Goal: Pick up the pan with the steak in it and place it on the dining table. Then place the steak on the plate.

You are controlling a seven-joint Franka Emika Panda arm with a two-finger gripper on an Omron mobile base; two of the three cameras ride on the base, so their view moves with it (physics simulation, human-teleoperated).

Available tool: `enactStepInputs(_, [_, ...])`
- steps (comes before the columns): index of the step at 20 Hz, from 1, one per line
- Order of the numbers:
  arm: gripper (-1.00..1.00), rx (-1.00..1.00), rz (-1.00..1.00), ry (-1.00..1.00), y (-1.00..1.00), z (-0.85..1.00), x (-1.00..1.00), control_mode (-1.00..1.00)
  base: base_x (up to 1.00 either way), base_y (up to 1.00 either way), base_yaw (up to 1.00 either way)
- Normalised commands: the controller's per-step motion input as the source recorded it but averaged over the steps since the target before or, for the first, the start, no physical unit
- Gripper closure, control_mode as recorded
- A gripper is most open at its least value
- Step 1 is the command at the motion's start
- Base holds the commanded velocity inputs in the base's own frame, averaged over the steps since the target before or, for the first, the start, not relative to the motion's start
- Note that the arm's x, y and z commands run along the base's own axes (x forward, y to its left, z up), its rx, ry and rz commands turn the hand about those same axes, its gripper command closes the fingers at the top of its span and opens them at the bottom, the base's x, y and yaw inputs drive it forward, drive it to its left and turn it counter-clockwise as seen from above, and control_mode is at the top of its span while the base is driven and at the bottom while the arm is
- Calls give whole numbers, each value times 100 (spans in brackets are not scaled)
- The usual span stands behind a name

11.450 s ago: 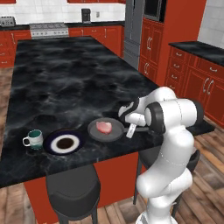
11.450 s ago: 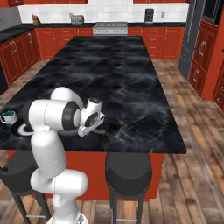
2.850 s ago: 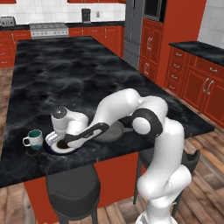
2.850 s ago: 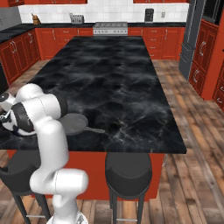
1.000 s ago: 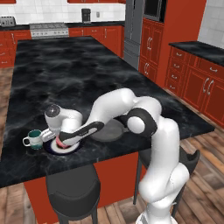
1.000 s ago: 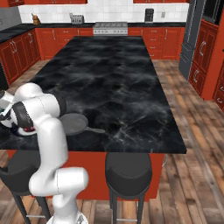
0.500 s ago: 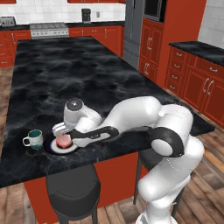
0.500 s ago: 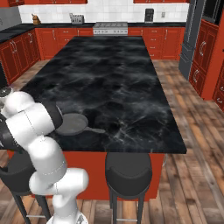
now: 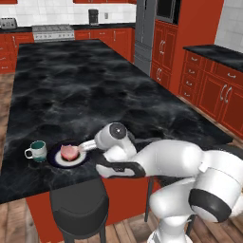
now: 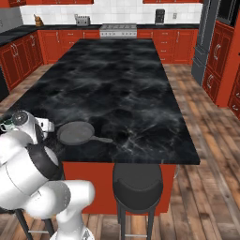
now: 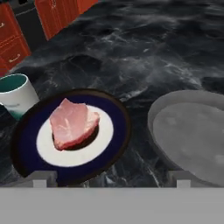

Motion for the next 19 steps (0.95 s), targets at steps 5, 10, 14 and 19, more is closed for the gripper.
enactStepInputs(5, [-100, 0, 0, -50, 0, 12, -61, -100, 0, 0, 0])
enactStepInputs(10, [-100, 0, 0, -45, 6, 34, -70, -100, 0, 0, 0])
enactStepInputs(14, [-100, 0, -2, -19, 18, 80, -66, -100, 0, 0, 0])
enactStepInputs(19, [-100, 1, -1, -4, 14, 98, -61, -100, 0, 0, 0])
